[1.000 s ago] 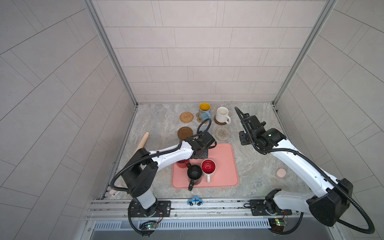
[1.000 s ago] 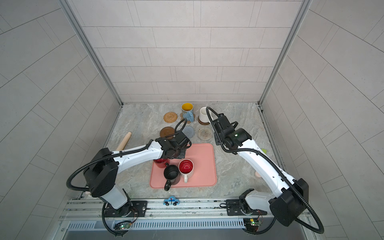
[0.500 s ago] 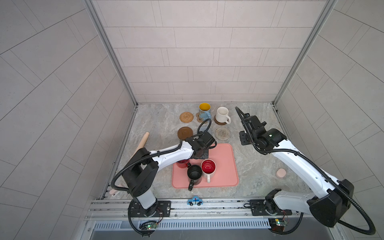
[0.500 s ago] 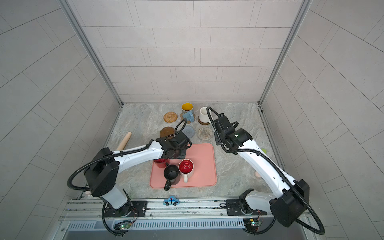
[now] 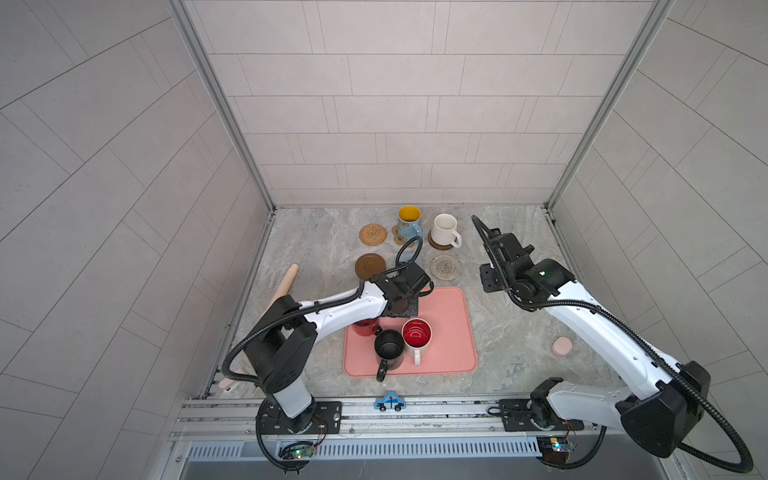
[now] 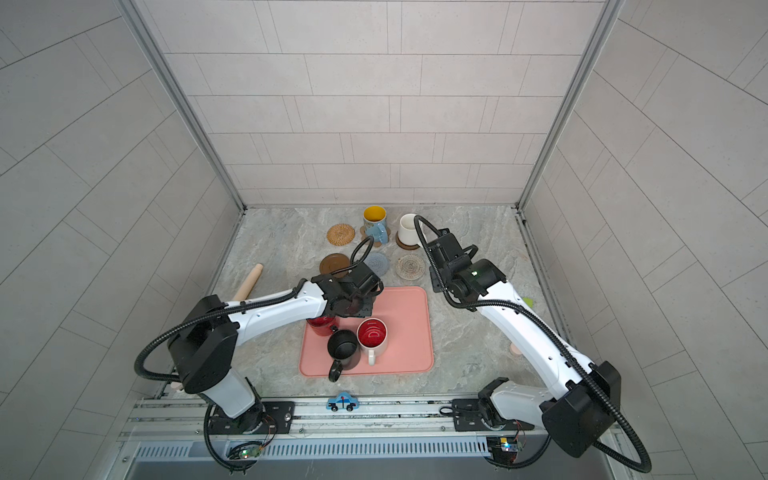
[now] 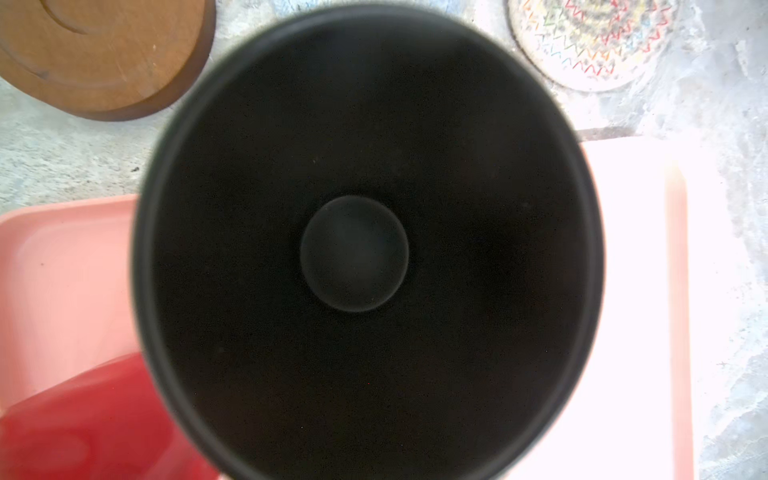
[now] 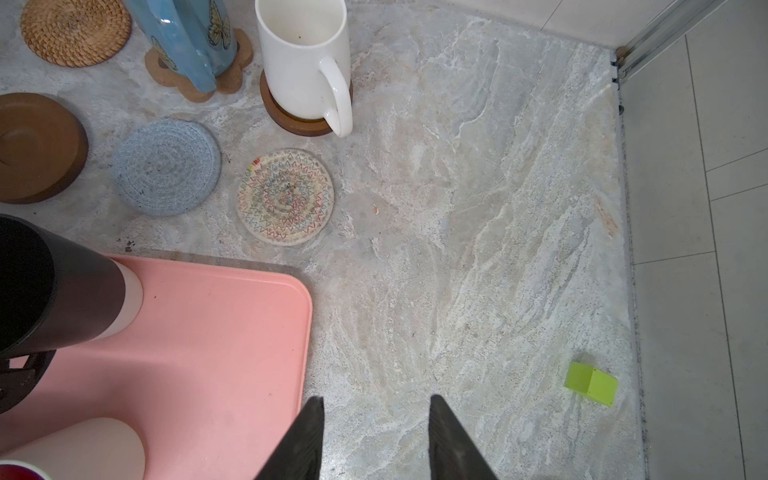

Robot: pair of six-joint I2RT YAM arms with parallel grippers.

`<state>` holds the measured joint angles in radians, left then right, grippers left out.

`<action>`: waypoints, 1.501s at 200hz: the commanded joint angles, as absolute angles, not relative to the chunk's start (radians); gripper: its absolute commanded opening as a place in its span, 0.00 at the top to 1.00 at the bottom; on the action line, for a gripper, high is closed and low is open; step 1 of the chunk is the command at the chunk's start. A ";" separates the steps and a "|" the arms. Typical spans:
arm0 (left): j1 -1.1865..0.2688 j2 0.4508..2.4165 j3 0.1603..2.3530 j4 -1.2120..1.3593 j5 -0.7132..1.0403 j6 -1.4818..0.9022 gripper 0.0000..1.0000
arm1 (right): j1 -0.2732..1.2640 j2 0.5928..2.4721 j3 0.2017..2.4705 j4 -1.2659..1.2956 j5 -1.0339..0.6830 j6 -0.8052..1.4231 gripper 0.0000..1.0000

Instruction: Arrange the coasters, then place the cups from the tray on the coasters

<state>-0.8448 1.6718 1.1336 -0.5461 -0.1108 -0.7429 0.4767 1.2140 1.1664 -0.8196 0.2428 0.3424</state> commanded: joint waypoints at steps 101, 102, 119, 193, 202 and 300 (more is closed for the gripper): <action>-0.804 1.583 1.158 -0.538 -0.202 -0.691 1.00 | 0.477 1.187 1.163 -0.831 0.235 0.355 0.56; -0.804 1.583 1.158 -0.538 -0.202 -0.691 1.00 | 0.477 1.187 1.163 -0.831 0.234 0.355 0.56; -0.792 1.570 1.160 -0.538 -0.205 -0.686 1.00 | 0.477 1.187 1.163 -0.833 0.235 0.355 0.56; -0.725 1.526 1.163 -0.533 -0.234 -0.659 1.00 | 0.477 1.195 1.165 -0.828 0.232 0.353 0.56; -0.715 1.523 1.164 -0.529 -0.241 -0.654 1.00 | 0.477 1.197 1.167 -0.828 0.231 0.351 0.56; -0.534 1.619 1.308 -0.490 -0.262 -0.627 1.00 | 0.477 1.216 1.177 -0.828 0.261 0.343 0.56</action>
<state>-0.5709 1.5898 1.2224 -0.5549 -0.2066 -0.6338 0.4767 1.2129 1.1645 -0.8192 0.2310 0.3412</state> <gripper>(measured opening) 0.160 0.443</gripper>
